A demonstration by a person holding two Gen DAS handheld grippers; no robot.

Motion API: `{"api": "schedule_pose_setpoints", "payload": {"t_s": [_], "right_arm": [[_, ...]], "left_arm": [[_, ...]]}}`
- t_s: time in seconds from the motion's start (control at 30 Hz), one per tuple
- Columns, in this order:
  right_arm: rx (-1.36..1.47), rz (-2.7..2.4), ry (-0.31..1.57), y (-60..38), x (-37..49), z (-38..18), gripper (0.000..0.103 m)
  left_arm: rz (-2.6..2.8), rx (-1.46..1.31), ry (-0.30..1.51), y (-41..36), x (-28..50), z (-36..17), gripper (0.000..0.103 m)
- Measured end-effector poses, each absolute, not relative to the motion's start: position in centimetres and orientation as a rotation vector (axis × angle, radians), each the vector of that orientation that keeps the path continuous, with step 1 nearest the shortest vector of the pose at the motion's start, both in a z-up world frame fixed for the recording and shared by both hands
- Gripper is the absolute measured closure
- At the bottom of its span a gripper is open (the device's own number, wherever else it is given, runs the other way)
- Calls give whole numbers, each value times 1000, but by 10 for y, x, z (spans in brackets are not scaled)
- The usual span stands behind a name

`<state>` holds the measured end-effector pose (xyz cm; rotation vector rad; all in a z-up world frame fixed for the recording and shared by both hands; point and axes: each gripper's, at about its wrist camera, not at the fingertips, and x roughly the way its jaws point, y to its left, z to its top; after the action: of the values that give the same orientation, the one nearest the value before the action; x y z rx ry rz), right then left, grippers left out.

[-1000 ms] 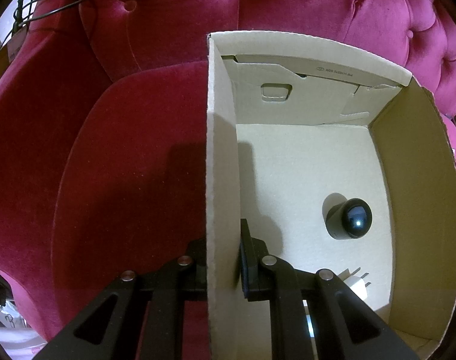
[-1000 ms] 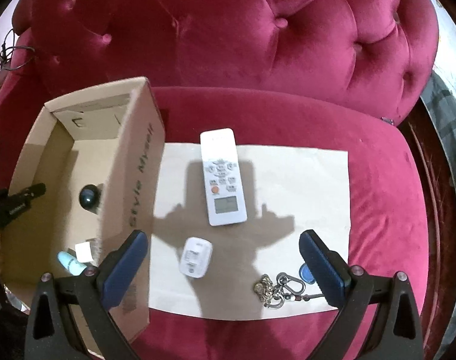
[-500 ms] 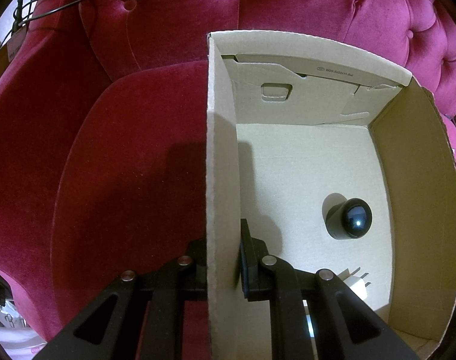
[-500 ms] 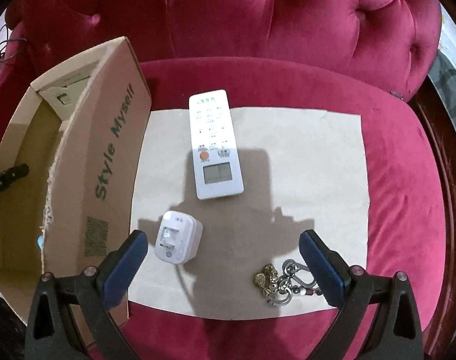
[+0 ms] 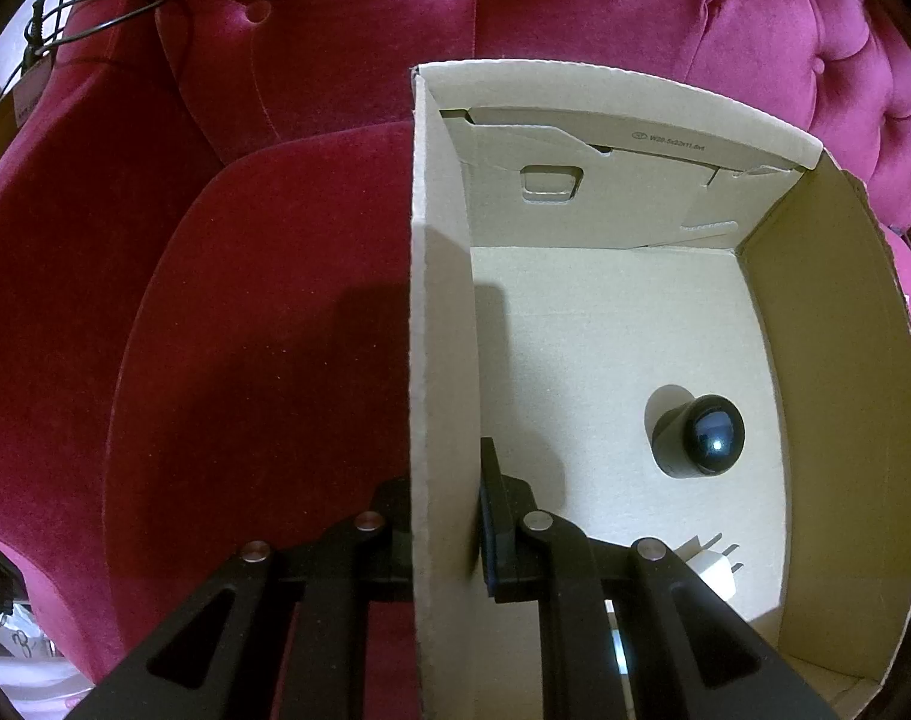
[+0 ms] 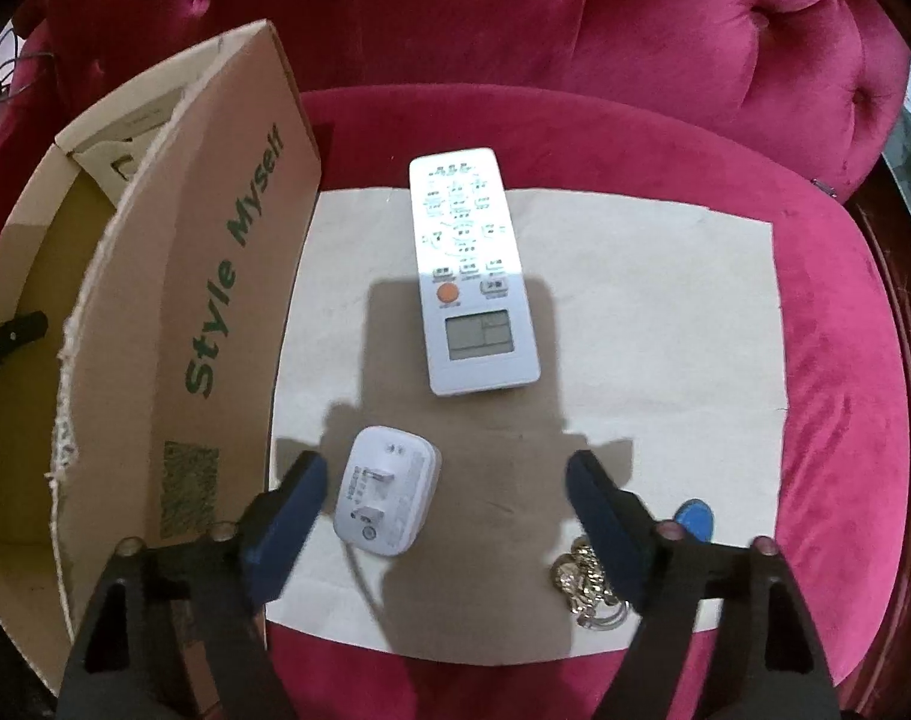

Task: Organize rigid objects
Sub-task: 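Move the right gripper back to the white plug adapter and grasp it, then carry the white plug adapter with the right gripper into the box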

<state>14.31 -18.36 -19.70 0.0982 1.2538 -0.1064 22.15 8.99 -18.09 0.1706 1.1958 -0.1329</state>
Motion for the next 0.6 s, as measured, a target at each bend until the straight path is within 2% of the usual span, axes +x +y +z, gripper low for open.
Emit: {"api": "schedule_pose_setpoints", "payload": {"t_s": [0.3, 0.37, 0.43, 0.6], "right_arm": [[133, -69, 1296, -175, 154, -219, 49], [145, -63, 1303, -174, 155, -223, 65], [145, -62, 1303, -173, 154, -224, 74], [131, -76, 1293, -171, 151, -221, 74]], "left_arm": [[-135, 168, 1198, 91, 223, -181, 89], [-135, 169, 1198, 91, 223, -181, 89], [-135, 169, 1198, 91, 223, -181, 89], [-135, 168, 1198, 91, 223, -181, 89]]}}
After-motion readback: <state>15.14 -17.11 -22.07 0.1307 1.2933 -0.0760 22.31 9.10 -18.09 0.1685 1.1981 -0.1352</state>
